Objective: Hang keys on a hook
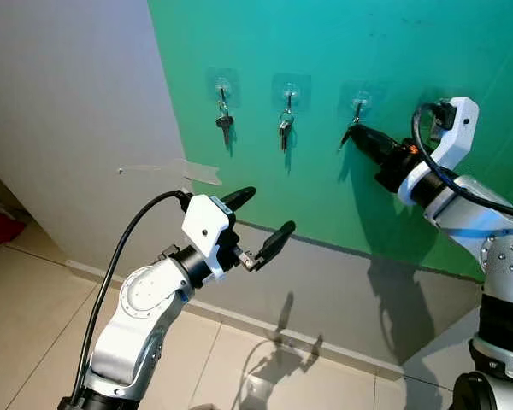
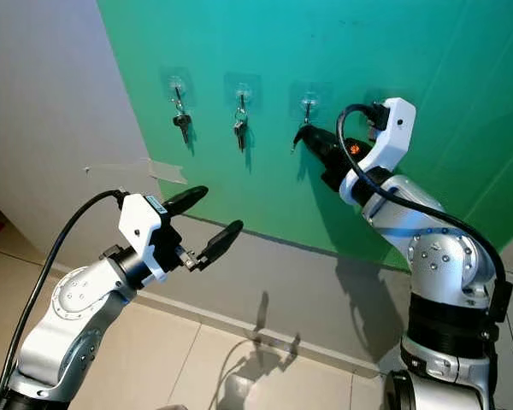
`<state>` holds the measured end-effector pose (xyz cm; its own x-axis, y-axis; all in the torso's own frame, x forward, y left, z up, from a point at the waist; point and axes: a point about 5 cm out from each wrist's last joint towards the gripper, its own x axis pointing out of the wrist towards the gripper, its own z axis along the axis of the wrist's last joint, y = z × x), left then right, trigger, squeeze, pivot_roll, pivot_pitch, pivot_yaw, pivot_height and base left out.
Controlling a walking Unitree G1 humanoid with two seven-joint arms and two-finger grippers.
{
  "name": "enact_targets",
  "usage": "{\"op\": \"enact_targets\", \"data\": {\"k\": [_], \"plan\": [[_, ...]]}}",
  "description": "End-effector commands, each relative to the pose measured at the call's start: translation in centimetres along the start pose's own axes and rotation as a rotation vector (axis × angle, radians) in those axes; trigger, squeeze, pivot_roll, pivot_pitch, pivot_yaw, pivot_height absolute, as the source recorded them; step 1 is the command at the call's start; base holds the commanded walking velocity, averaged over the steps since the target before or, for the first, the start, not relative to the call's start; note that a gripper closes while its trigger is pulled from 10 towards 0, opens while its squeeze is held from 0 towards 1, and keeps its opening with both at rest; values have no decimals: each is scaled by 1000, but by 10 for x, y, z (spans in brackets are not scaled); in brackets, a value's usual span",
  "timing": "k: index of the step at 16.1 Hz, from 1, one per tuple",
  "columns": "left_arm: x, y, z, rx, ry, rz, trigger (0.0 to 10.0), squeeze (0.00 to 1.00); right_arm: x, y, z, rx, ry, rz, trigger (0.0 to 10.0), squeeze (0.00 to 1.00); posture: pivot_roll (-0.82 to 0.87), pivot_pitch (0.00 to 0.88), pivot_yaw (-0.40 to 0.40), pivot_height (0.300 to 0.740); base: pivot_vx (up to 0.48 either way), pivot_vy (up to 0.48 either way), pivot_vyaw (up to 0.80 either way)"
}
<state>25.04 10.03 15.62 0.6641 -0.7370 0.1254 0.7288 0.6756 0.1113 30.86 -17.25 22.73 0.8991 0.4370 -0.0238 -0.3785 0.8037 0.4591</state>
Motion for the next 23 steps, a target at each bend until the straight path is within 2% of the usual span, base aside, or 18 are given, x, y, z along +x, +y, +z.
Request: {"op": "enact_targets", "data": {"k": [1,2,8,9,10,11,15,16,17,18,19,20,21,22,23], "plan": [[1,2,6,34,-15,3,10000,0,-4,-8,-12,-10,62,-49,10000,498,-33,0,59,740,0,0,0],[1,2,6,34,-15,5,10000,0,-5,-8,-12,-19,65,-51,10000,0,-33,0,59,740,0,0,0],[-1,-3,1,26,6,8,10000,0,-29,-7,-26,-80,106,-22,10000,0,-45,0,65,740,0,0,0],[-1,-3,1,26,6,6,10000,0,-29,-5,-26,-77,101,-7,10000,82,-52,0,68,740,0,0,0],[0,-3,1,26,5,6,10000,0,-29,-4,-25,-72,90,1,10000,937,-52,0,68,740,0,0,0],[1,-3,1,26,4,6,10000,0,-26,0,-22,-73,74,25,10000,1000,-59,0,72,740,0,0,0],[1,-2,0,29,9,17,10000,0,-25,5,-19,-83,60,71,10000,1000,-54,0,64,740,0,0,0],[-1,4,-5,62,41,77,10000,0,-27,3,-20,-159,50,34,10000,98,-54,0,58,740,0,0,0],[-2,7,-8,75,62,109,10000,0,-29,1,-22,-211,50,9,10000,0,-54,0,58,740,0,0,0],[-9,10,-22,78,115,181,10000,0,-39,-7,-41,-250,79,-86,10000,0,-65,0,46,740,0,0,0],[-17,9,-35,110,167,217,10000,0,-49,-11,-63,-242,126,-140,10000,0,-67,0,49,740,0,0,0],[-19,8,-37,120,178,221,10000,0,-51,-11,-67,-239,136,-147,10000,0,-67,0,49,740,0,0,0],[-24,8,-42,96,192,252,10000,0,-57,-14,-82,-228,169,-182,10000,0,-66,0,46,740,0,0,0],[-33,5,-47,81,202,265,10000,0,-68,-21,-107,-223,189,-279,10000,0,-67,0,51,740,0,0,0],[-36,4,-49,92,209,263,10000,0,-73,-25,-118,-204,192,-328,10000,0,-72,0,52,740,0,319,0]]}}
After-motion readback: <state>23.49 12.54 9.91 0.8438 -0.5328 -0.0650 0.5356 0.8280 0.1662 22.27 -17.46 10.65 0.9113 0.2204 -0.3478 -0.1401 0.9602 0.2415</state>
